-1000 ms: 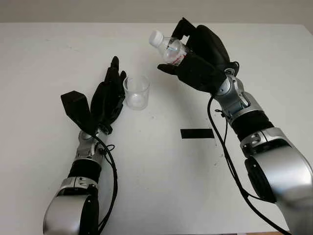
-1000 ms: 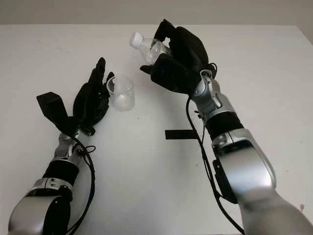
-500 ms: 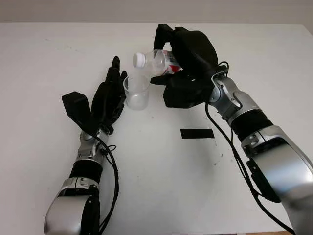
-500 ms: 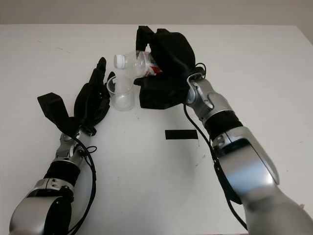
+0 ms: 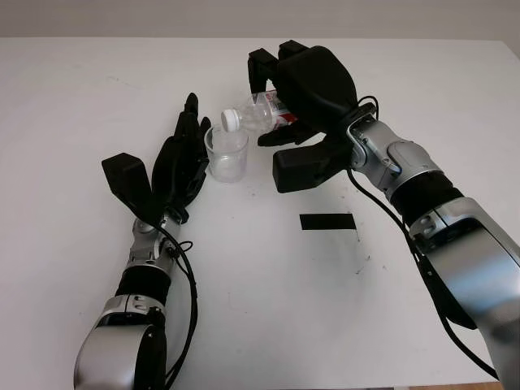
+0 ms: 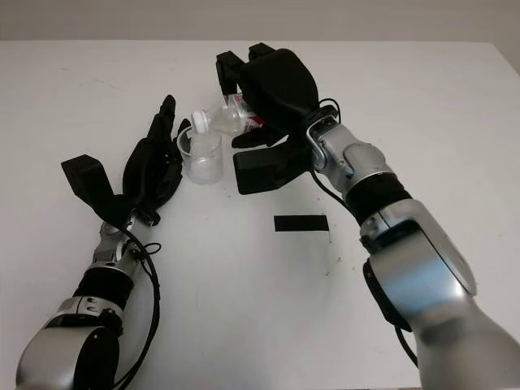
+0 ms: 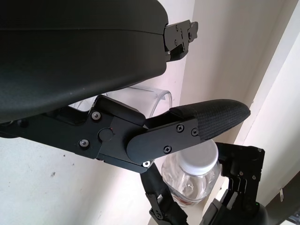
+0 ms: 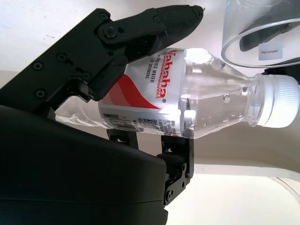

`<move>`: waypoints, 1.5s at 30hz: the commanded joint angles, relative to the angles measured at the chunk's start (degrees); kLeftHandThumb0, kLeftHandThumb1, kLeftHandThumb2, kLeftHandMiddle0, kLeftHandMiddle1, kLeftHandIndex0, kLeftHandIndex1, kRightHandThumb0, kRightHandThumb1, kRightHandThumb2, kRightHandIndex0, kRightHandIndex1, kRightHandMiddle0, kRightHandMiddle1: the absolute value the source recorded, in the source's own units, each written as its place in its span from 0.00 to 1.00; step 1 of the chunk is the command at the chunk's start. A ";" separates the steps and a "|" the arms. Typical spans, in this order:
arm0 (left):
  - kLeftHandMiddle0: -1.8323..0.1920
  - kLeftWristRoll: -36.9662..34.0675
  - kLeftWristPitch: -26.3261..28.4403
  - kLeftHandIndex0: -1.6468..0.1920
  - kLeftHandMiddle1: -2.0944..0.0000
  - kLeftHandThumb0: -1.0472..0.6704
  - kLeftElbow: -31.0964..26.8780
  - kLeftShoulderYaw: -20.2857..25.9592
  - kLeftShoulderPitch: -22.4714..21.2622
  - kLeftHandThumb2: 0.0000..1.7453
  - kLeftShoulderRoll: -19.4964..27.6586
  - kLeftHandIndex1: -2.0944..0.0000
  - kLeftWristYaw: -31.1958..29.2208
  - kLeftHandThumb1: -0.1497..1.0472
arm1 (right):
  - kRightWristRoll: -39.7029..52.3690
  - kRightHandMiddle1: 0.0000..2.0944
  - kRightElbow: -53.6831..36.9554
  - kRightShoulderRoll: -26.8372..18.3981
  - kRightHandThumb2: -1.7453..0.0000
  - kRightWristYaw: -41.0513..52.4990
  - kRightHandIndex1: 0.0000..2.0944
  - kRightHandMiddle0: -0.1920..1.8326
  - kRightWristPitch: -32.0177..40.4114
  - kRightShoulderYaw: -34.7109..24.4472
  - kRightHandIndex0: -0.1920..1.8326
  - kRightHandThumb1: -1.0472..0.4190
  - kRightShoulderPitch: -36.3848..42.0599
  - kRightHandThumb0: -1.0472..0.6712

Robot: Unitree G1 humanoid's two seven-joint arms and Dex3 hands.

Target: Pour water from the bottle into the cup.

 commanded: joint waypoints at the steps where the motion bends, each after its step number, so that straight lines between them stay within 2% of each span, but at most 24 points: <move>1: 1.00 0.10 0.50 1.00 1.00 0.12 1.53 -0.11 2.96 0.41 -0.92 1.00 0.20 1.00 | -0.23 1.00 -0.34 -0.20 0.73 -1.11 1.00 0.47 0.99 0.16 0.79 0.11 -2.07 0.45; 12: 1.00 0.09 0.16 1.00 1.00 0.12 1.51 -0.19 3.04 0.40 -1.10 1.00 0.25 1.00 | -3.45 1.00 -0.44 0.51 0.74 -5.75 1.00 0.41 5.07 2.66 0.76 0.11 -2.47 0.45; 17: 1.00 0.20 0.39 1.00 1.00 0.12 1.26 -0.28 3.05 0.40 -1.24 1.00 0.75 1.00 | -6.24 1.00 -0.06 0.56 0.77 -8.29 1.00 0.35 6.32 4.87 0.75 0.12 -3.20 0.44; 22: 1.00 0.24 0.45 1.00 1.00 0.12 1.08 -0.28 3.09 0.40 -1.29 1.00 0.83 1.00 | -9.50 1.00 0.38 0.25 0.86 -10.33 1.00 0.28 7.41 7.51 0.68 0.09 -4.39 0.41; 26: 1.00 0.35 0.44 1.00 1.00 0.12 0.98 -0.38 3.17 0.40 -1.26 1.00 0.87 1.00 | -11.84 0.99 0.04 -0.29 0.92 -9.91 1.00 0.24 8.23 9.40 0.67 0.06 -5.20 0.39; 36: 1.00 0.13 0.86 1.00 1.00 0.12 0.50 -0.33 3.50 0.40 -1.53 1.00 1.03 1.00 | -17.85 1.00 0.98 -2.03 0.96 -13.29 1.00 0.30 8.40 13.77 0.70 0.02 -7.24 0.37; 45: 1.00 0.02 0.83 1.00 1.00 0.12 0.79 -0.22 3.49 0.40 -1.47 1.00 0.75 1.00 | -16.83 1.00 1.38 -1.90 0.97 -13.04 1.00 0.29 7.70 13.34 0.70 0.01 -7.30 0.38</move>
